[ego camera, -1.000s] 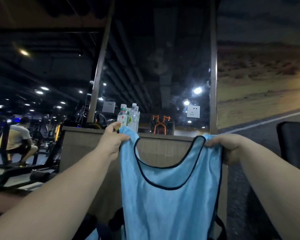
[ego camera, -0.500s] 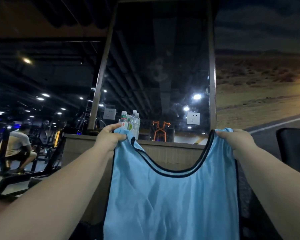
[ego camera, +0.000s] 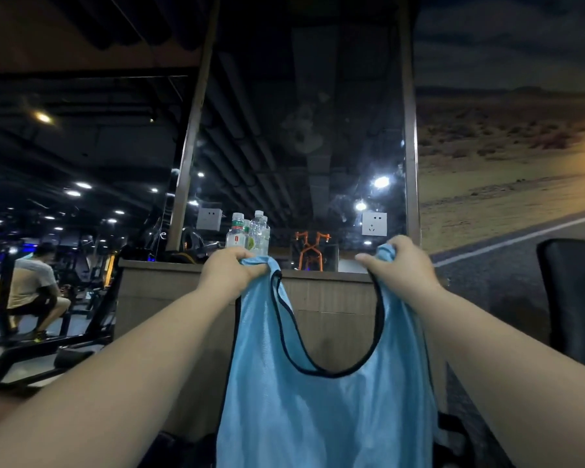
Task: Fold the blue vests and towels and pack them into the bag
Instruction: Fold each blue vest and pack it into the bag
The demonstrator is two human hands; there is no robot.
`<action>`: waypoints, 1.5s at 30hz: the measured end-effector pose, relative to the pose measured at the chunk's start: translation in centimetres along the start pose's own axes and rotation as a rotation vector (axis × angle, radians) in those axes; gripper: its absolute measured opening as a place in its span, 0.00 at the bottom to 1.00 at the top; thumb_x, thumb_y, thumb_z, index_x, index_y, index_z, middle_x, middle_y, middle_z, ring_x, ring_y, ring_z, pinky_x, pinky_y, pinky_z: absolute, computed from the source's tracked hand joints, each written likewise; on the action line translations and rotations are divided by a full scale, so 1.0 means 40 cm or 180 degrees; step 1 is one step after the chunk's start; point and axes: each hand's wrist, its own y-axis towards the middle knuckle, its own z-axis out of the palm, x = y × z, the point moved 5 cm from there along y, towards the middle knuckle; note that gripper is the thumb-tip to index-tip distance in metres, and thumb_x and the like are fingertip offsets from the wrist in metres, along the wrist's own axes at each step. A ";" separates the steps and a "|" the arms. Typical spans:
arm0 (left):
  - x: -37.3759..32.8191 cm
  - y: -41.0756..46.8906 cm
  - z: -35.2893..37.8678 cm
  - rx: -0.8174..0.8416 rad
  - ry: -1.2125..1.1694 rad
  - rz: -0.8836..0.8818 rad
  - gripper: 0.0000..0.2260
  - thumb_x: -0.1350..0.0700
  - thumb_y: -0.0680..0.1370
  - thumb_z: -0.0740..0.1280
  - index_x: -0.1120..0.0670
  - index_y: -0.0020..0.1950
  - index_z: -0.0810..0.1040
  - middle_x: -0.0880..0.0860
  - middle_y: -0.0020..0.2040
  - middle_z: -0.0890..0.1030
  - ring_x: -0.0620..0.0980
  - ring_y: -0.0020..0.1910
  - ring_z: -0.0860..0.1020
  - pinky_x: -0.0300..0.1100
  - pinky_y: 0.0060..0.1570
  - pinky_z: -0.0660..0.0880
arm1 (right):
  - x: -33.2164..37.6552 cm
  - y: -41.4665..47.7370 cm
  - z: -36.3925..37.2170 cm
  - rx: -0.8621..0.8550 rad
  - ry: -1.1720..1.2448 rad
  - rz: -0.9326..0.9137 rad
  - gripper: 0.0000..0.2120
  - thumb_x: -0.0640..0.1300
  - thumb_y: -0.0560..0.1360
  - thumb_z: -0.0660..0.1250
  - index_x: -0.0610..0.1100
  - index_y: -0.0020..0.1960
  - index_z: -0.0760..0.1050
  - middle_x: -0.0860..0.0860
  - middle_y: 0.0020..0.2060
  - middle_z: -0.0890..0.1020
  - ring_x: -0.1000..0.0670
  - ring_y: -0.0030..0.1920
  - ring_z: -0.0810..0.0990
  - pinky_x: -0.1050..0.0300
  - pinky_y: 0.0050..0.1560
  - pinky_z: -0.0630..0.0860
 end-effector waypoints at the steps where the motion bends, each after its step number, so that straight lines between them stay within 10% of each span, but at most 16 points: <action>1: -0.010 -0.004 0.008 0.0044 0.0038 0.0034 0.09 0.47 0.72 0.75 0.49 0.42 0.78 0.50 0.43 0.80 0.51 0.42 0.78 0.44 0.40 0.75 | 0.018 -0.010 0.017 0.0164 -0.0109 -0.0086 0.24 0.63 0.67 0.74 0.48 0.47 0.68 0.52 0.40 0.75 0.52 0.40 0.75 0.56 0.37 0.71; 8: -0.074 -0.023 0.073 0.0396 0.0169 0.0531 0.10 0.52 0.71 0.75 0.55 0.38 0.77 0.54 0.47 0.77 0.50 0.40 0.75 0.40 0.35 0.69 | 0.109 -0.069 0.134 0.1191 -0.0336 -0.0810 0.23 0.71 0.64 0.70 0.56 0.50 0.77 0.59 0.48 0.80 0.56 0.50 0.77 0.55 0.51 0.76; 13: -0.098 -0.039 0.109 0.0818 0.0133 0.0598 0.10 0.52 0.71 0.76 0.53 0.40 0.75 0.50 0.37 0.76 0.47 0.36 0.72 0.41 0.35 0.67 | 0.107 -0.054 0.167 0.1180 -0.0229 -0.0745 0.05 0.51 0.70 0.70 0.52 0.38 0.78 0.52 0.37 0.80 0.49 0.42 0.79 0.51 0.45 0.77; 20: -0.083 -0.022 0.095 0.0915 -0.0068 0.0365 0.11 0.54 0.69 0.78 0.54 0.47 0.81 0.47 0.40 0.77 0.43 0.37 0.72 0.37 0.34 0.66 | 0.068 -0.020 0.124 0.1028 0.0246 -0.0324 0.07 0.48 0.72 0.71 0.49 0.36 0.77 0.53 0.34 0.77 0.52 0.37 0.74 0.57 0.39 0.71; 24: -0.071 -0.032 0.106 0.1145 -0.1243 -0.0284 0.04 0.58 0.75 0.73 0.55 0.48 0.80 0.49 0.36 0.80 0.43 0.30 0.76 0.34 0.28 0.70 | 0.056 -0.012 0.106 0.0980 0.0676 -0.0247 0.09 0.49 0.73 0.73 0.46 0.40 0.78 0.52 0.34 0.76 0.54 0.32 0.71 0.60 0.33 0.67; 31: -0.043 -0.069 0.170 0.1447 -0.2961 -0.1270 0.10 0.50 0.79 0.67 0.54 0.55 0.78 0.56 0.48 0.83 0.54 0.43 0.82 0.50 0.45 0.80 | 0.048 -0.003 0.090 0.1019 0.1067 -0.0127 0.10 0.51 0.71 0.74 0.44 0.44 0.80 0.42 0.48 0.84 0.47 0.42 0.79 0.52 0.46 0.77; 36: -0.070 -0.071 0.174 0.0887 -0.2112 -0.0537 0.15 0.41 0.80 0.61 0.52 0.53 0.76 0.53 0.50 0.81 0.52 0.47 0.80 0.48 0.50 0.79 | 0.040 0.003 0.090 0.1130 0.0997 -0.0162 0.10 0.52 0.70 0.75 0.46 0.43 0.79 0.42 0.45 0.83 0.44 0.42 0.79 0.46 0.50 0.79; 42: -0.089 -0.134 0.220 0.1967 -0.1781 -0.0709 0.13 0.49 0.77 0.70 0.57 0.55 0.80 0.52 0.39 0.86 0.49 0.35 0.84 0.40 0.35 0.80 | 0.031 -0.002 0.079 0.1095 0.0967 -0.0153 0.07 0.50 0.70 0.76 0.49 0.41 0.80 0.46 0.46 0.84 0.40 0.49 0.83 0.41 0.56 0.79; 45: -0.060 -0.101 0.205 0.1490 -0.2214 -0.1079 0.16 0.45 0.77 0.69 0.56 0.55 0.79 0.55 0.43 0.86 0.54 0.41 0.83 0.50 0.50 0.80 | 0.005 -0.004 0.065 0.1074 0.0871 -0.0148 0.08 0.52 0.70 0.76 0.48 0.44 0.82 0.51 0.45 0.84 0.45 0.50 0.82 0.49 0.53 0.78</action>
